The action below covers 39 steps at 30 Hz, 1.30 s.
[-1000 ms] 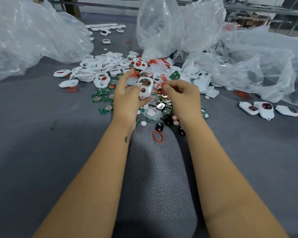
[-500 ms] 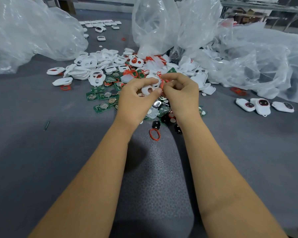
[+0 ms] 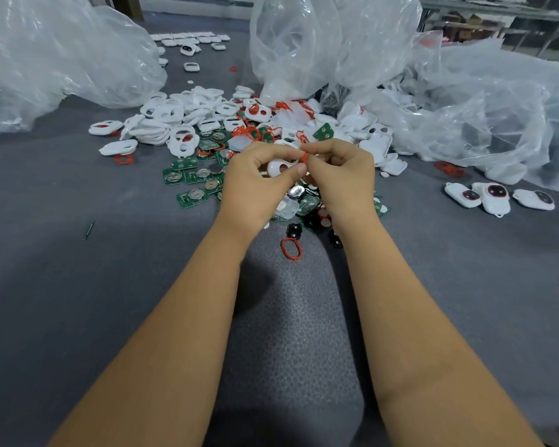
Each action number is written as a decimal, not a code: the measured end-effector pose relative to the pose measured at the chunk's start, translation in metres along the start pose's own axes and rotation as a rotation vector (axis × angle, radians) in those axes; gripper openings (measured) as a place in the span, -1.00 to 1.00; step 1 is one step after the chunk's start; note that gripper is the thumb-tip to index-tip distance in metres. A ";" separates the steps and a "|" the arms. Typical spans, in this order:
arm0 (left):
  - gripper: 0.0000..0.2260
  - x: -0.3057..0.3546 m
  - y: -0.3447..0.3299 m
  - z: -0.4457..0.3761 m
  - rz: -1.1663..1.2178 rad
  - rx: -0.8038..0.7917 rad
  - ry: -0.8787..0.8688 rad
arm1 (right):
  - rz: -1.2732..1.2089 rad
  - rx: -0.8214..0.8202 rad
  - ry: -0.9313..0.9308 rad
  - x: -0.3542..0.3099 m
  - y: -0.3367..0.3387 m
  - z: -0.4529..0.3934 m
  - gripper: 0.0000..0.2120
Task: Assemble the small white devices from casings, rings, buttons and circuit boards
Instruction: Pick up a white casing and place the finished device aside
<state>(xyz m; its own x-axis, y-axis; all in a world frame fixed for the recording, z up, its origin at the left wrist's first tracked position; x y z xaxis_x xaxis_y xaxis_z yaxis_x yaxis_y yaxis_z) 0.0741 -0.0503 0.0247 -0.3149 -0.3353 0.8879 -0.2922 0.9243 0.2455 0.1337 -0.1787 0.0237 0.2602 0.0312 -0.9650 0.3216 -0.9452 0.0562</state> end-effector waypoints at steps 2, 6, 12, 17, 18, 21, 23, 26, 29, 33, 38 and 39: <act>-0.83 -0.002 0.000 0.000 0.015 -0.002 0.011 | 0.008 -0.002 -0.006 0.001 0.000 0.000 -0.84; -0.87 -0.008 0.001 -0.001 0.021 0.014 0.037 | -0.036 -0.041 -0.017 0.002 -0.003 -0.001 -0.84; -0.83 -0.010 0.001 -0.003 -0.009 -0.003 0.047 | -0.050 -0.106 0.018 0.002 -0.006 -0.001 -0.86; -0.69 -0.019 0.004 -0.001 0.177 0.067 0.124 | -0.073 -0.054 0.002 0.004 0.000 -0.003 -0.75; -0.68 -0.021 0.006 -0.001 0.200 0.090 0.143 | -0.071 -0.054 -0.003 0.004 -0.001 -0.004 -0.75; -0.78 -0.023 0.008 -0.001 0.266 0.103 0.161 | -0.057 -0.077 0.023 0.001 -0.004 -0.002 -0.75; -0.82 -0.023 0.009 -0.002 0.293 0.101 0.155 | -0.013 -0.084 0.072 -0.004 -0.005 -0.001 -0.72; -0.83 -0.023 0.010 -0.002 0.278 0.103 0.152 | 0.043 -0.096 0.098 -0.006 -0.006 0.000 -0.66; -0.87 -0.023 0.011 -0.002 0.260 0.121 0.154 | 0.123 -0.106 0.103 -0.007 -0.009 0.000 -0.65; -0.86 -0.025 0.008 -0.002 0.364 0.101 0.168 | 0.250 -0.125 0.128 -0.009 -0.014 0.003 -0.71; -0.87 -0.024 0.004 -0.003 0.390 0.049 0.171 | 0.365 -0.123 0.152 -0.013 -0.015 0.003 -0.69; -0.89 -0.024 0.003 -0.003 0.392 0.051 0.177 | 0.343 -0.117 0.137 -0.012 -0.015 0.003 -0.65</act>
<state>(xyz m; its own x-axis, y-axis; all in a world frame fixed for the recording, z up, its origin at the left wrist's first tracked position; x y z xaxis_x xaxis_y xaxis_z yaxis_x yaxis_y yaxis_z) 0.0831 -0.0386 0.0056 -0.2528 0.0796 0.9642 -0.2275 0.9638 -0.1392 0.1231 -0.1661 0.0334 0.4875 -0.2298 -0.8423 0.2941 -0.8651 0.4063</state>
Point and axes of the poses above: each hand's wrist, its own z-axis away from the middle knuckle, its own y-axis out of the back of the hand, x = y × z, the point moved 7 cm from there along -z, towards the middle knuckle, and after that the axes turned 12 degrees about -x, right-handed, at the moved point
